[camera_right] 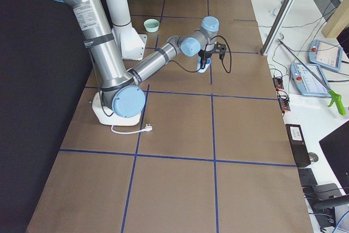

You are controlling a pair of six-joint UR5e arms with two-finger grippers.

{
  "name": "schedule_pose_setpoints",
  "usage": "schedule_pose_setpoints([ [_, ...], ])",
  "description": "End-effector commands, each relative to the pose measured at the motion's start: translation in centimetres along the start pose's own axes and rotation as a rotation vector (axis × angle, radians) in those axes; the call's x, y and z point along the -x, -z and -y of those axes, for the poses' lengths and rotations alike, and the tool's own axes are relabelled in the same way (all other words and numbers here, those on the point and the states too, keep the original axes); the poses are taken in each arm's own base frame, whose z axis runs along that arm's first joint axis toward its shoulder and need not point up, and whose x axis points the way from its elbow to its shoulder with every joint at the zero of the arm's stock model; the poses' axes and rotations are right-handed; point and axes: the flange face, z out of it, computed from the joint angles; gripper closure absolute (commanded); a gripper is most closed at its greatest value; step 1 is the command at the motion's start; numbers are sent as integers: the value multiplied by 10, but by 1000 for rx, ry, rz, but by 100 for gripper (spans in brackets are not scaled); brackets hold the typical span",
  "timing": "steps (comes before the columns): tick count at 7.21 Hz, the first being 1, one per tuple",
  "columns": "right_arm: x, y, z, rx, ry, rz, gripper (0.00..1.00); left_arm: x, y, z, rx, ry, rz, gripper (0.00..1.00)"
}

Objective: Stack blue cups with both arms
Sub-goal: 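Carry the cup with the right gripper over the centered cup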

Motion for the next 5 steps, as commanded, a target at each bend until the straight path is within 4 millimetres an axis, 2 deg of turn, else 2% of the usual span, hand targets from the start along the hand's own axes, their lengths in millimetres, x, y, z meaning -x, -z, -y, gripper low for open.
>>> schedule_pose_setpoints([
  [1, 162, -9, -60, -76, -198, 38, 100, -1, 1, 0, -2, 0, 1, 0],
  [2, 209, -13, -81, -124, -261, 55, 100, -1, 2, 1, -3, 0, 1, 0],
  [3, 221, -20, -95, -144, -283, 57, 100, -1, 2, 1, -3, 2, 1, 0],
  [4, 227, -40, -116, -159, -261, 27, 100, -1, 2, 1, -3, 6, 1, 0],
  [5, 227, -52, -126, -181, -248, 12, 100, -2, 1, 1, -5, 10, -13, 0],
])
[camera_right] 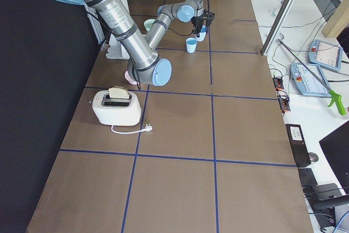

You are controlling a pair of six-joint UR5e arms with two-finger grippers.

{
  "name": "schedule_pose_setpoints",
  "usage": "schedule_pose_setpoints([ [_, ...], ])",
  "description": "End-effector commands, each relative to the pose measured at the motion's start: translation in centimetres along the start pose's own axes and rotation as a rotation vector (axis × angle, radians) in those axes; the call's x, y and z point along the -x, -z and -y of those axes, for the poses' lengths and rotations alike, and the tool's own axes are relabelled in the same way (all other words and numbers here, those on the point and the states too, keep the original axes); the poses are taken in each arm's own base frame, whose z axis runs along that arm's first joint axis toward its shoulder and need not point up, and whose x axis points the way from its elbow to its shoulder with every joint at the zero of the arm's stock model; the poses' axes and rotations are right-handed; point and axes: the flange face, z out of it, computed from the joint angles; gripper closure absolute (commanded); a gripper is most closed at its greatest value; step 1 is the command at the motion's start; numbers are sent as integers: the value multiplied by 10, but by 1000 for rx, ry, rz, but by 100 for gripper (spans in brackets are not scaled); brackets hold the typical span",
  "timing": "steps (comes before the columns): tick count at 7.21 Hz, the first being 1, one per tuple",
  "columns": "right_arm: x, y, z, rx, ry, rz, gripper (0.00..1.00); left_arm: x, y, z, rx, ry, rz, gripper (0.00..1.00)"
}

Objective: Stack blue cups with both arms
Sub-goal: 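Carry the cup with the right gripper over the centered cup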

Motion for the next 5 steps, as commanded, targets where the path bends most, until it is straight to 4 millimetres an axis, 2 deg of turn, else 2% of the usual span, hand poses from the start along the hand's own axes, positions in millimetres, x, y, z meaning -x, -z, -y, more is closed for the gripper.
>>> schedule_pose_setpoints([
  [1, -1, -15, -22, -29, 13, -17, 100, -1, -1, 0, -3, 6, -20, 0],
  [5, -11, -18, -22, -28, 9, -43, 100, -1, -1, 0, -4, 5, -20, 0],
])
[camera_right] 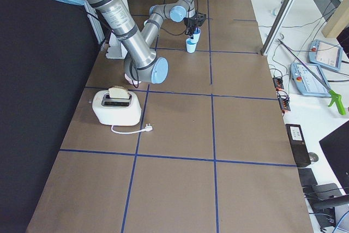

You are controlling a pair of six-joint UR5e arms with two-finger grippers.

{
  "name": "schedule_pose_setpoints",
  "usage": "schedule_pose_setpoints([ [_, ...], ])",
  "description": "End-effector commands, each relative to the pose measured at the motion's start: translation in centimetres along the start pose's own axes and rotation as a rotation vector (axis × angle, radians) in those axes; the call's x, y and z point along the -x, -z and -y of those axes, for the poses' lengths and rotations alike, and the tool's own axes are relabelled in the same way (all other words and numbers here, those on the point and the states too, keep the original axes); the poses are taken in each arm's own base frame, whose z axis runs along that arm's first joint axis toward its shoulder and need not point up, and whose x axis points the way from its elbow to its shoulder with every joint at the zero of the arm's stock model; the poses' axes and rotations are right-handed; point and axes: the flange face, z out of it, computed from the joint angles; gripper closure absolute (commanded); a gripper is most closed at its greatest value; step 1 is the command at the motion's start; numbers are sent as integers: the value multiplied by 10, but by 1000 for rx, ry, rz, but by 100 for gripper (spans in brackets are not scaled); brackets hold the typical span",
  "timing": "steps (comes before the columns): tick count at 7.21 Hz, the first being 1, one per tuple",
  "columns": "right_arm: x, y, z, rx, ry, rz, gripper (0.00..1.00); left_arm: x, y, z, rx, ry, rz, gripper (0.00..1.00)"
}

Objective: Stack blue cups with both arms
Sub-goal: 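Lower the held cup into the centered cup and open the right gripper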

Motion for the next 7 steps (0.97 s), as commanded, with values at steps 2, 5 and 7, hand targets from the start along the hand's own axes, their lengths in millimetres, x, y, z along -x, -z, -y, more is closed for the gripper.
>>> schedule_pose_setpoints([
  [2, -6, -6, -7, 8, 7, -12, 100, 0, 0, 0, -1, 0, -2, 0],
  [5, -10, -11, -13, 16, 16, -16, 47, 0, -1, 0, 0, 2, -5, 0],
  [7, -12, -13, -19, 15, 35, -19, 0, 0, 0, 1, -1, 1, -5, 0],
])
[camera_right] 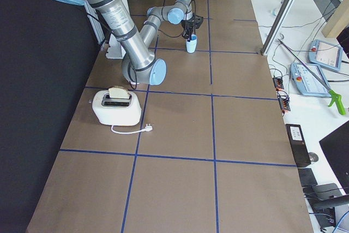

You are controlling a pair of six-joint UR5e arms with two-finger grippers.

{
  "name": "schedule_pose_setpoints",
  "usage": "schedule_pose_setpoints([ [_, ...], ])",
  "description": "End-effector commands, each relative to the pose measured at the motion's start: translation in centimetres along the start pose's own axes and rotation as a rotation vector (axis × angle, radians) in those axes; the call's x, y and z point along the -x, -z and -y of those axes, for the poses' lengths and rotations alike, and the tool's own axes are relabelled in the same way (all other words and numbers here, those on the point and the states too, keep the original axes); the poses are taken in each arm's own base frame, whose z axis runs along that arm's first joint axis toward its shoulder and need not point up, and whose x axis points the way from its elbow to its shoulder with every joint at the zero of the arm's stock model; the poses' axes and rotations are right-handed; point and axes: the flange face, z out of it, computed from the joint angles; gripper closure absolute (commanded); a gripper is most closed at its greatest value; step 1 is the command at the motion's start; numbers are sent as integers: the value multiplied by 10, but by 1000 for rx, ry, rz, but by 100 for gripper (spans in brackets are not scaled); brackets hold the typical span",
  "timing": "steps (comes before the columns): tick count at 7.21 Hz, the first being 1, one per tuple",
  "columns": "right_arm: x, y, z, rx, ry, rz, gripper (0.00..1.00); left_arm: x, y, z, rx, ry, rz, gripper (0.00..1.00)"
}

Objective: Stack blue cups with both arms

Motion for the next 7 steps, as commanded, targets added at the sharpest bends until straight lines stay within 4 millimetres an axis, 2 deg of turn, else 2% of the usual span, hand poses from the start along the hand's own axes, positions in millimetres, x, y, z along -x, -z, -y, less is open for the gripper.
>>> schedule_pose_setpoints([
  [1, 0, 0, -4, 12, 14, 1, 0, 0, 0, 1, -1, -1, 0, 0],
  [2, -12, 7, -3, 18, 54, 11, 0, 0, 0, 1, -1, -1, 0, 0],
  [3, -44, 22, 32, 34, 141, 21, 0, 2, -1, 0, 3, 3, 1, 0],
  [5, -140, 47, 155, 137, 273, 10, 0, 5, -5, -2, 10, 81, 2, 0],
  [6, -201, 52, 211, 156, 369, -3, 0, 5, -4, -2, 9, 84, 4, 0],
  [7, -278, 61, 265, 172, 472, -9, 0, 2, -1, 0, 3, 75, 7, 0],
])
